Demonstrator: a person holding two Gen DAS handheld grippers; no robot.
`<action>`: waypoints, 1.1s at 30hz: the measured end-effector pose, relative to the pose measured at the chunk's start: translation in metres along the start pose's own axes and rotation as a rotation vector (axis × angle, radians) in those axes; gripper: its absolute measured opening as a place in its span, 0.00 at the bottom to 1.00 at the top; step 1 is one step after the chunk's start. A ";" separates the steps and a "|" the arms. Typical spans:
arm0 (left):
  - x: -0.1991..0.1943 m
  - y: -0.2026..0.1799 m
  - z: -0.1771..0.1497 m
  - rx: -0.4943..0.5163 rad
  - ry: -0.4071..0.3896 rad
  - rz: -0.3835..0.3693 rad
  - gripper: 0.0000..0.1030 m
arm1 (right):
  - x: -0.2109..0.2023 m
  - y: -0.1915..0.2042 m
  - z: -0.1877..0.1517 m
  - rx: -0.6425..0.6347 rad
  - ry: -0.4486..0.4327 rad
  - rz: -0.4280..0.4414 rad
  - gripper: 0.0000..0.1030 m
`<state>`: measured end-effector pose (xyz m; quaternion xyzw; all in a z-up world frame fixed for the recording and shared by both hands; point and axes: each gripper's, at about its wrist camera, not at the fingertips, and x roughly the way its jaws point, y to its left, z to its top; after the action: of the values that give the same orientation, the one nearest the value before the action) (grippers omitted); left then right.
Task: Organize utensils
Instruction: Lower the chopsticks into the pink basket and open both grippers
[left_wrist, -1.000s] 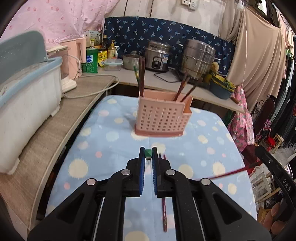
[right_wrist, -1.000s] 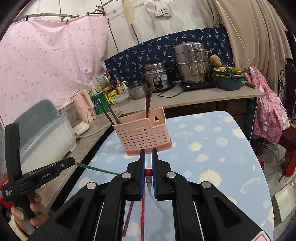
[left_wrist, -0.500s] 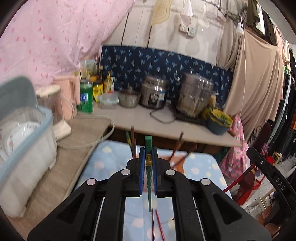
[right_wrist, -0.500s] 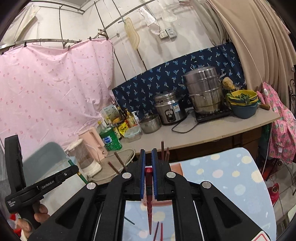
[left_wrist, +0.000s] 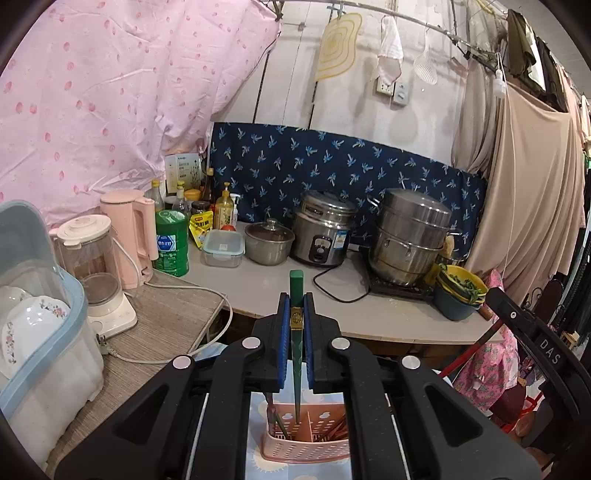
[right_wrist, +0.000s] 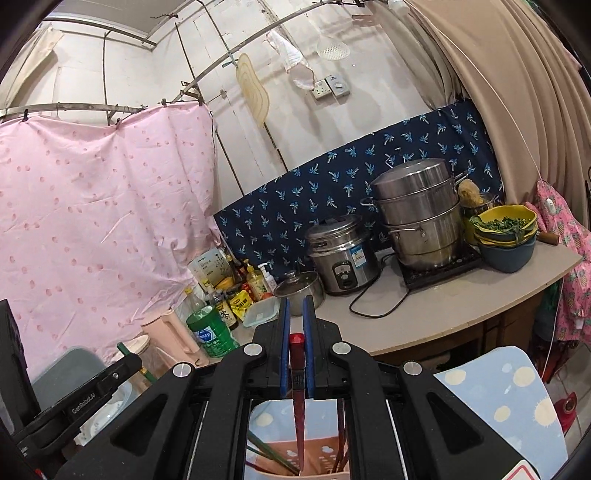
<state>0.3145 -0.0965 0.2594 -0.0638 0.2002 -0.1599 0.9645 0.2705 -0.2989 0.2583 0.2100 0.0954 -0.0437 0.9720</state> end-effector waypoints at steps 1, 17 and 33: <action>0.005 0.001 -0.003 0.000 0.008 -0.001 0.07 | 0.006 -0.001 -0.003 -0.004 0.008 -0.005 0.07; 0.057 0.016 -0.066 -0.033 0.166 0.007 0.08 | 0.059 -0.021 -0.082 -0.030 0.210 -0.038 0.08; 0.039 0.019 -0.085 -0.006 0.184 0.044 0.45 | 0.026 -0.019 -0.083 -0.041 0.195 -0.032 0.24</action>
<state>0.3195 -0.0969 0.1637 -0.0474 0.2897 -0.1430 0.9452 0.2796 -0.2827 0.1708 0.1918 0.1936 -0.0365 0.9615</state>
